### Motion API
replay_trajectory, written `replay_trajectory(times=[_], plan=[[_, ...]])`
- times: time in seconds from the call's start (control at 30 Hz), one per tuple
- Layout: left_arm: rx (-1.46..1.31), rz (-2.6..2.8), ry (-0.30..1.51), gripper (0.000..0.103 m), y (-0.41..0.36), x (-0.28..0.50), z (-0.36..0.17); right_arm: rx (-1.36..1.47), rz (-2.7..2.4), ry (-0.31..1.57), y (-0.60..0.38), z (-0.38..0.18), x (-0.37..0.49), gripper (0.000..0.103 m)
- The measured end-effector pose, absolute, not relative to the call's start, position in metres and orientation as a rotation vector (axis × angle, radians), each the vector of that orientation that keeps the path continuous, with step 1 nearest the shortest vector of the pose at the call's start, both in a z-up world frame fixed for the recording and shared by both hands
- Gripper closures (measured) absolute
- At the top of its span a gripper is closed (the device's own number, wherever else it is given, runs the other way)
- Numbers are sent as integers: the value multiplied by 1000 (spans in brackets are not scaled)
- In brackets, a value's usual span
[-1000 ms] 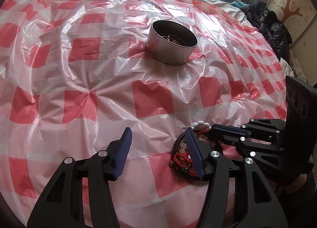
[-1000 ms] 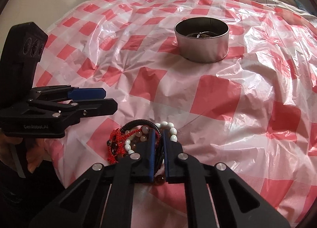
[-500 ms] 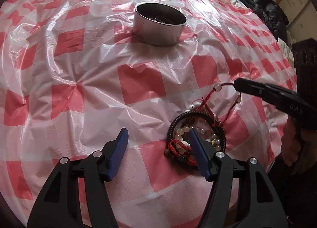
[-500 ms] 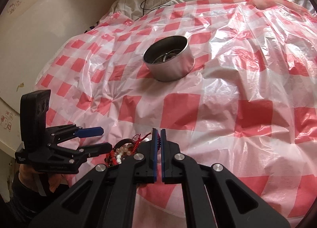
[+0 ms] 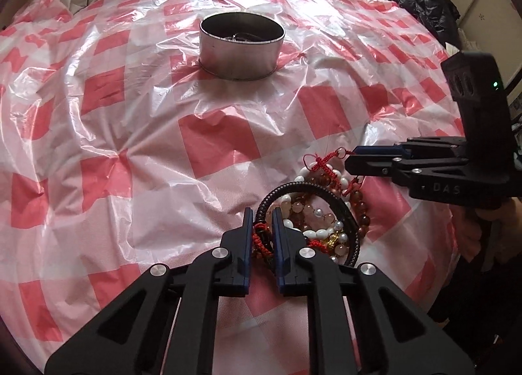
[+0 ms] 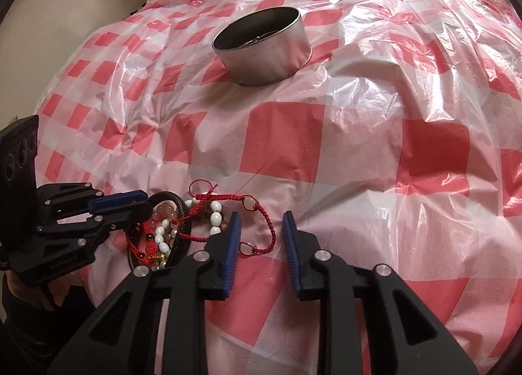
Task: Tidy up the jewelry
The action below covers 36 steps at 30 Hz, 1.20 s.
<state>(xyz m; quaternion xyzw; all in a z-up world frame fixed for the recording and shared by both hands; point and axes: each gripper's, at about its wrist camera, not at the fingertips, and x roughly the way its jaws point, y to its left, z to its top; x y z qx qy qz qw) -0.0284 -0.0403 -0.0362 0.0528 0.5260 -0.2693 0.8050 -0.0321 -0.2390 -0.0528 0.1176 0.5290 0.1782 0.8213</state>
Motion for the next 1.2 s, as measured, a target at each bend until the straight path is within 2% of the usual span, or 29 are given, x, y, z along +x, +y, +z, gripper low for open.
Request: replay_trajectory(times=[0.03, 0.07, 0.13, 0.57, 1.2], plan=[[105, -574, 1124, 96, -38, -27, -34, 271, 384, 1123, -242, -53, -31, 97], [98, -571, 1120, 100, -36, -26, -31, 285, 386, 1118, -243, -53, -31, 98], [65, -569, 1118, 100, -30, -23, -28, 313, 394, 1108, -246, -52, -32, 100], [-98, -619, 1077, 100, -17, -16, -12, 455, 478, 962, -256, -10, -38, 100], [-36, -507, 987, 100, -28, -1, -8, 479, 462, 921, -263, -3, -32, 100]])
